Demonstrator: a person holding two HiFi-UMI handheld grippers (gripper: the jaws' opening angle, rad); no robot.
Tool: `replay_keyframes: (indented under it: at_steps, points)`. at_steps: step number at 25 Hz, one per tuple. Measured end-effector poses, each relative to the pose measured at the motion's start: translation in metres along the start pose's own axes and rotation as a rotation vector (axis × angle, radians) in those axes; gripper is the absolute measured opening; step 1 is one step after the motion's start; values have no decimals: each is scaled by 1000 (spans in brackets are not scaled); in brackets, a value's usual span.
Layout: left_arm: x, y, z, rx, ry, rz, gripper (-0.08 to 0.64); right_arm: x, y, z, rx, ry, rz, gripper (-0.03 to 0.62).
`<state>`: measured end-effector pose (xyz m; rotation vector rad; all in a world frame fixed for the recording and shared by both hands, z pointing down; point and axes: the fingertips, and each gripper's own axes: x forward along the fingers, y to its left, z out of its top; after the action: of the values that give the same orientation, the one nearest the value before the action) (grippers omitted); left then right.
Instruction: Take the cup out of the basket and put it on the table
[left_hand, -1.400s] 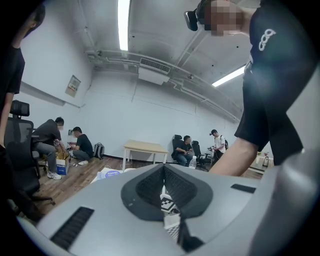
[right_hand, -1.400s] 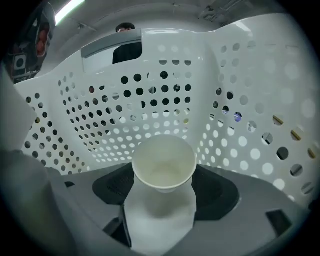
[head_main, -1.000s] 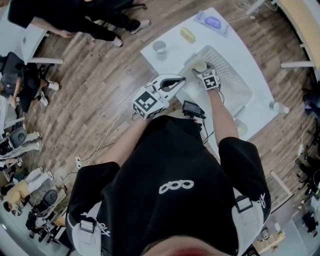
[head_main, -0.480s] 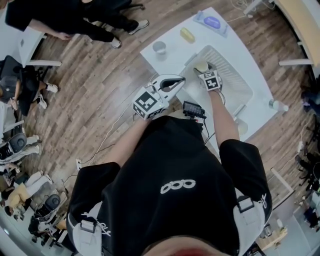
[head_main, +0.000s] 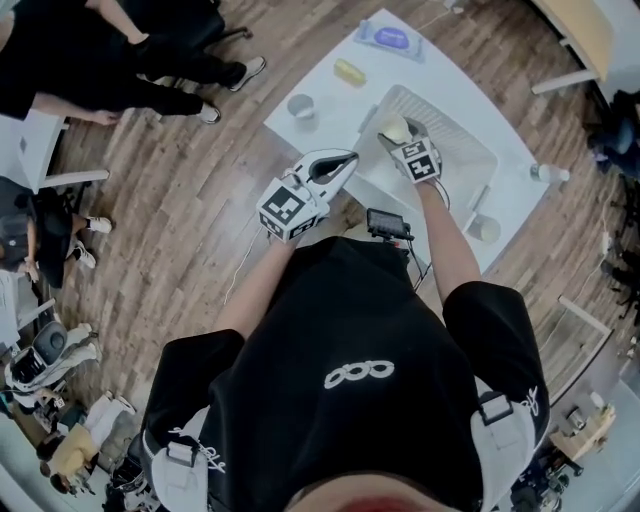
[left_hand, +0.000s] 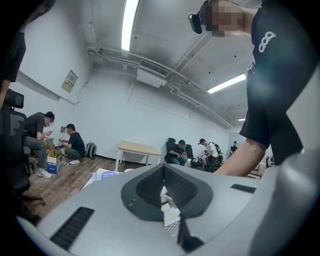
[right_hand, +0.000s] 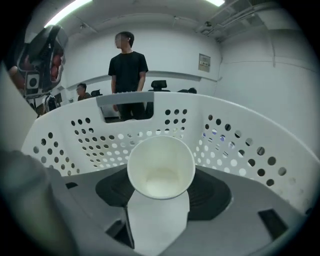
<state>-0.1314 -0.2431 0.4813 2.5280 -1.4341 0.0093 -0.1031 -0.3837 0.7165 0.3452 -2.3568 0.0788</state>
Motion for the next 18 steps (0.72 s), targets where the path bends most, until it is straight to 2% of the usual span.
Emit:
replay_keyframes:
  at_steps: [9,14,18]
  points:
    - [-21,11,4,24,11,-137,9,-52,7,32,36,-59,-133,301]
    - [-30,17,4,30,15,-208,8,-88,11,48,67,-103,-236,301]
    - [-34,15,4,31,18,-270,8,-117,14,62,54,-125,-323,299]
